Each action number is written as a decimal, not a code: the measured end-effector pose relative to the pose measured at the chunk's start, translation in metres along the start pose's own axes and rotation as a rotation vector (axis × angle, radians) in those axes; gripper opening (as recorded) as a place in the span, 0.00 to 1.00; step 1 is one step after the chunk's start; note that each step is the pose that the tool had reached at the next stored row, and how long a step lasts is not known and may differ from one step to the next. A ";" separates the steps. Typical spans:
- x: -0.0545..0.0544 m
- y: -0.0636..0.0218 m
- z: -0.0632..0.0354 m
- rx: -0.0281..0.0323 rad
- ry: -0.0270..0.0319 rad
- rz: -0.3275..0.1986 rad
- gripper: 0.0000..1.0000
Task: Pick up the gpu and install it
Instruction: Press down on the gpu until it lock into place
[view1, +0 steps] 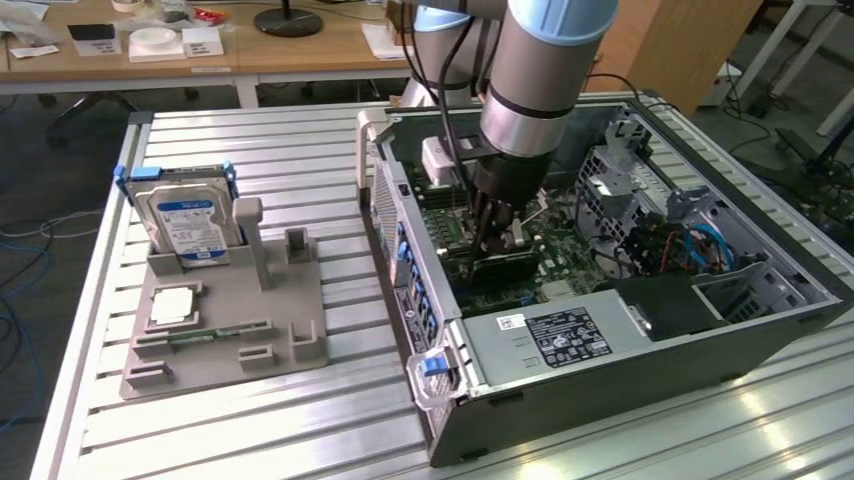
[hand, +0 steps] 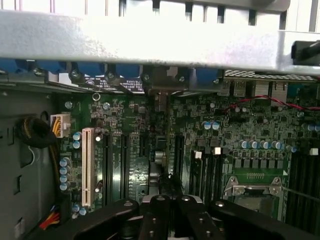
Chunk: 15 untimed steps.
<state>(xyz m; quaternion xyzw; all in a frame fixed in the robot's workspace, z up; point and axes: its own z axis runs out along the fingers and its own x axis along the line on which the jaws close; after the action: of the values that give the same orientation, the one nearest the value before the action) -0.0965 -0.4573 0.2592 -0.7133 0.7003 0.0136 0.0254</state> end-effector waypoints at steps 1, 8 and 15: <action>0.000 0.0000 0.0013 -0.0006 0.0010 0.000 0.11; 0.000 -0.0001 -0.0007 0.0014 -0.0035 0.000 0.11; -0.001 -0.0002 -0.0078 0.0013 -0.0031 0.000 0.11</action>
<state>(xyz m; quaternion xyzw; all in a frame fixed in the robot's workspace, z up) -0.0963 -0.4570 0.2671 -0.7132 0.7003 0.0143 0.0269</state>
